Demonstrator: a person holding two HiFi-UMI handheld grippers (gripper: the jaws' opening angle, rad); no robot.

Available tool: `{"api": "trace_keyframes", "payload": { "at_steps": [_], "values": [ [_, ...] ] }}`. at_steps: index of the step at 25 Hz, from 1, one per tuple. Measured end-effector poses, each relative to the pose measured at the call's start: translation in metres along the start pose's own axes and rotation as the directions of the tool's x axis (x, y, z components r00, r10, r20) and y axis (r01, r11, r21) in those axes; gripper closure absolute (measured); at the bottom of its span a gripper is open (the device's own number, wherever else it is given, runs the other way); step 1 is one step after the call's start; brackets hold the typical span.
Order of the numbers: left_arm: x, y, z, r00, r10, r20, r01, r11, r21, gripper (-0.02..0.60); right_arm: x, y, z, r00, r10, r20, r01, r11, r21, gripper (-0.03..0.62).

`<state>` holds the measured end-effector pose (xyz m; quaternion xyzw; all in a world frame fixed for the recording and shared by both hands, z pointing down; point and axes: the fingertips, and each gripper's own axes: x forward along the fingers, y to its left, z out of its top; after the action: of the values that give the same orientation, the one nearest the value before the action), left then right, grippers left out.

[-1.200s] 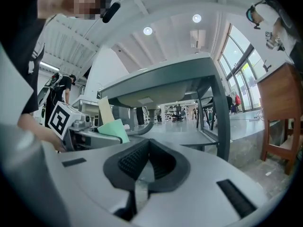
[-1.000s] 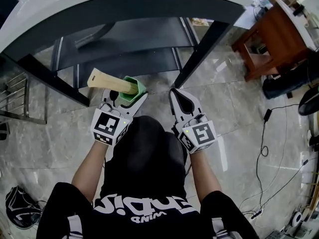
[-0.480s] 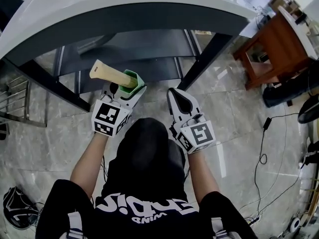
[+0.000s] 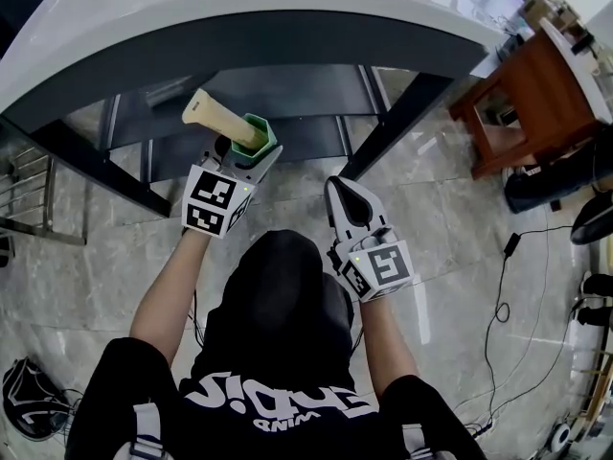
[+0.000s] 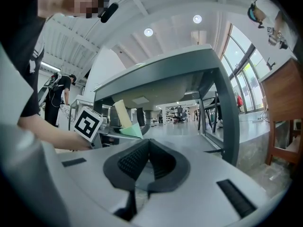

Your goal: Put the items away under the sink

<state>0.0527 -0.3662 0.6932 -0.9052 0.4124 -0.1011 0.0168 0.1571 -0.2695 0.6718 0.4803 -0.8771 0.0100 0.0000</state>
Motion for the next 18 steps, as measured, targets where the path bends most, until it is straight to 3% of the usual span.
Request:
{"api": "trace_keyframes", "payload": {
  "at_steps": [18],
  "values": [
    [0.048, 0.059, -0.003, 0.994, 0.086, -0.066, -0.082, 0.995, 0.056, 0.249, 0.016, -0.008, -0.007, 1.000, -0.007, -0.015, 0.007, 1.000, 0.008, 0.576]
  ]
}}
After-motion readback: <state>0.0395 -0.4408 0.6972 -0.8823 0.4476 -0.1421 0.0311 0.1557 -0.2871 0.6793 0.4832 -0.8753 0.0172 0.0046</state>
